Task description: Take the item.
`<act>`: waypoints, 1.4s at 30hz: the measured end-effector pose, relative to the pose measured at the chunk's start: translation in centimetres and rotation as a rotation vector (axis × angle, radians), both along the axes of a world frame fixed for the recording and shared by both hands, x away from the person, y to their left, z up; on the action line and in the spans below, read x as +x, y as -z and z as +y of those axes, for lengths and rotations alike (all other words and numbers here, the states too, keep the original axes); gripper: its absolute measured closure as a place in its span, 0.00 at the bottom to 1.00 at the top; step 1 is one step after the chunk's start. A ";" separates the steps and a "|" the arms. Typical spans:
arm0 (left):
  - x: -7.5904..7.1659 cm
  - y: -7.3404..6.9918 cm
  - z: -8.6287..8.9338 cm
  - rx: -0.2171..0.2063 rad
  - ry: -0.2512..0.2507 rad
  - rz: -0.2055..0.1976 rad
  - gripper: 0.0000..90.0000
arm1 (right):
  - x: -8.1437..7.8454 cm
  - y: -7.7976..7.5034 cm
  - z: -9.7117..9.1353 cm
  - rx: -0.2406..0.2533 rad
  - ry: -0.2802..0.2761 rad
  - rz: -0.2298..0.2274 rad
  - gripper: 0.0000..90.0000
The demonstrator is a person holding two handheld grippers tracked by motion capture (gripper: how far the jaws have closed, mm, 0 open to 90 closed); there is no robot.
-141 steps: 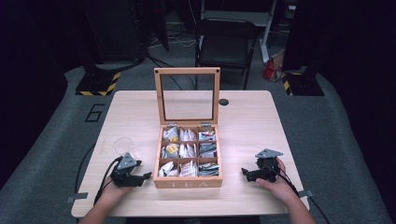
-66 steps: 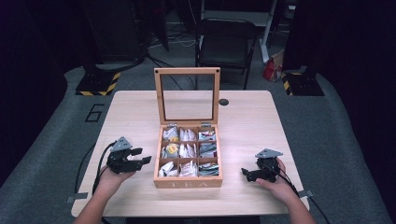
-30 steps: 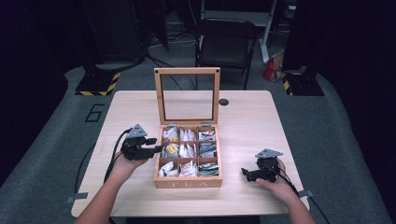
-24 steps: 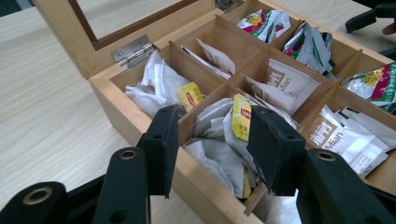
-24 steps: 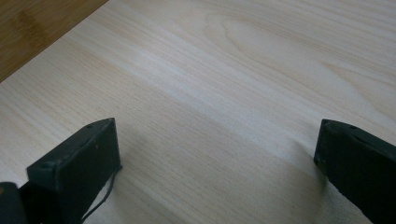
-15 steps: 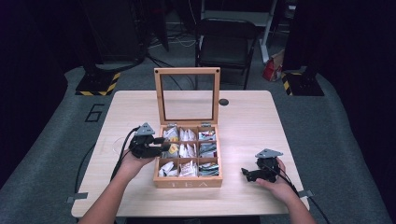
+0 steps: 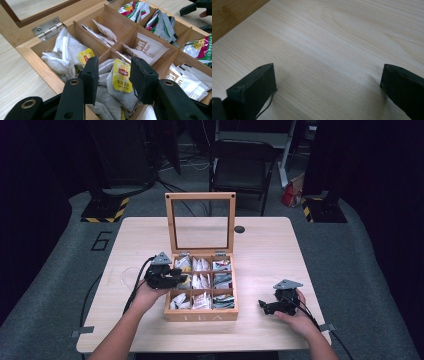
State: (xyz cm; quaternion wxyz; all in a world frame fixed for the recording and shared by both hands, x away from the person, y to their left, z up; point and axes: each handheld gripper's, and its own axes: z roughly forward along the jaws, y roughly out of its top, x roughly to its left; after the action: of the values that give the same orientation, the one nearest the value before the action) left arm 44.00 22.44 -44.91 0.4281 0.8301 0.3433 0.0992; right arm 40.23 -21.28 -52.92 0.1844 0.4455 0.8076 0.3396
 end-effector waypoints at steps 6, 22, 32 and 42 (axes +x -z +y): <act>-0.1 0.1 -0.2 -0.005 0.014 0.014 0.67 | 0.0 0.0 0.0 0.000 0.000 0.000 0.00; -1.2 -0.6 -0.3 0.009 0.060 -0.010 0.85 | 0.0 0.0 0.0 0.000 0.000 -0.001 0.00; -1.7 -0.9 -0.1 0.020 0.069 -0.030 0.94 | 0.0 0.0 0.0 0.000 0.000 0.000 0.00; -2.0 -1.2 0.0 0.019 0.079 -0.032 0.98 | 0.0 0.0 0.0 0.000 0.000 0.000 0.00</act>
State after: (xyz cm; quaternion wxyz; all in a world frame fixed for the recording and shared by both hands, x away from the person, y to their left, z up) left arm 42.01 22.42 -43.75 0.4290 0.8454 0.3025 0.0989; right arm 40.23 -21.28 -52.92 0.1844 0.4453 0.8077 0.3396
